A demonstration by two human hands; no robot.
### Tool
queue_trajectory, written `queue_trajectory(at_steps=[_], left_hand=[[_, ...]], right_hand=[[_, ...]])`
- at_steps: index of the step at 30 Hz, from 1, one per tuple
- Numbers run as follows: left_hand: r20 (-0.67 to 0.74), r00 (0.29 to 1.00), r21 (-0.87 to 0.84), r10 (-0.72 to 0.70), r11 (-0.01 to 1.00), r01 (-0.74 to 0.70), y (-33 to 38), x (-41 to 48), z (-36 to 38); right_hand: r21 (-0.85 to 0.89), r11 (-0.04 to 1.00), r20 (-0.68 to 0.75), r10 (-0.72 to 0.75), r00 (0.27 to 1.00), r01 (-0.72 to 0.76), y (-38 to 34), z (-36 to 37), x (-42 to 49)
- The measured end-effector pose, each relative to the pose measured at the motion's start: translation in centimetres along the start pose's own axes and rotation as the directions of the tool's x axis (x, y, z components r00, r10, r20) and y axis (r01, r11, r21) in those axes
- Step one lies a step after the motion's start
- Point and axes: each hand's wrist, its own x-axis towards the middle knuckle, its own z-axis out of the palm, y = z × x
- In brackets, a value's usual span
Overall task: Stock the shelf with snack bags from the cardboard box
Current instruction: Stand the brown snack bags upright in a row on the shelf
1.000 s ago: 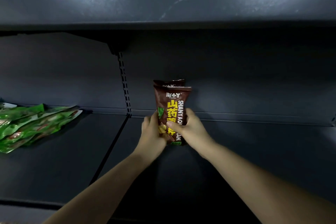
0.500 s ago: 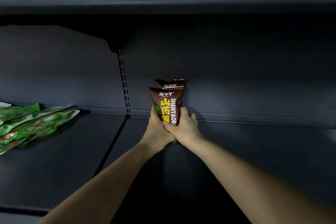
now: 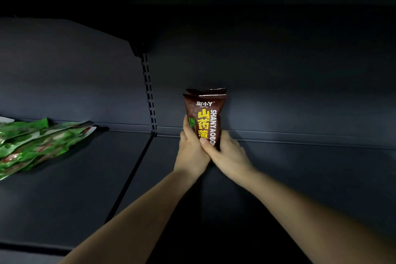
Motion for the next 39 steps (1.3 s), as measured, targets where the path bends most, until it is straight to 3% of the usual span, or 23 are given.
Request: queue_trajectory(at_steps=[7, 12, 15, 18, 20, 22, 26, 29, 32, 36, 39], left_hand=[[0.004, 1.000, 0.046, -0.030, 0.999, 0.029, 0.0, 0.2, -0.1], [-0.003, 1.000, 0.132, -0.014, 0.991, 0.015, -0.2, 0.2, -0.1], [0.120, 0.992, 0.069, -0.023, 0.997, 0.015, -0.8, 0.7, -1.0], [0.236, 0.972, -0.082, -0.017, 0.996, 0.037, -0.5, 0.9, -2.6], [0.170, 0.985, -0.279, -0.020, 0.958, 0.068, 0.3, 1.3, -3.6], [0.076, 0.995, -0.377, -0.064, 0.922, 0.088, 1.0, 2.2, -3.8], [-0.040, 0.998, -0.152, -0.037, 0.988, 0.031, 1.5, 3.3, -1.8], [-0.133, 0.990, -0.156, -0.049, 0.987, 0.028, 1.9, 3.6, -0.4], [-0.132, 0.990, -0.150, -0.041, 0.989, 0.021, 1.3, 3.7, -0.3], [0.088, 0.996, -0.199, -0.010, 0.980, 0.028, -1.0, 2.3, -2.0], [0.260, 0.965, -0.077, 0.022, 0.997, -0.003, -2.2, 0.5, -3.6]], right_hand=[[0.087, 0.992, 0.037, -0.091, 0.995, 0.087, 0.7, 0.3, 1.2], [0.015, 0.992, 0.014, -0.122, 0.992, 0.122, 1.1, 1.0, 1.5], [0.051, 0.994, 0.066, -0.102, 0.993, 0.098, 1.0, 0.6, 1.7], [0.280, 0.958, -0.114, -0.037, 0.993, 0.068, -0.6, -0.8, 2.5], [0.457, 0.889, -0.163, 0.038, 0.986, 0.041, -1.9, -2.0, 3.4], [0.528, 0.849, -0.098, 0.061, 0.993, 0.000, -2.7, -2.5, 4.3], [0.444, 0.896, -0.158, 0.060, 0.986, 0.017, -3.0, -0.7, 4.8], [0.442, 0.897, -0.197, 0.093, 0.976, 0.004, -3.2, 0.3, 4.9], [0.534, 0.845, -0.083, 0.059, 0.995, -0.005, -2.7, -0.1, 4.4], [0.469, 0.882, 0.172, -0.050, 0.984, -0.037, -0.6, -0.8, 1.8], [0.349, 0.937, 0.261, -0.108, 0.959, 0.010, 0.7, -1.0, 1.2]])
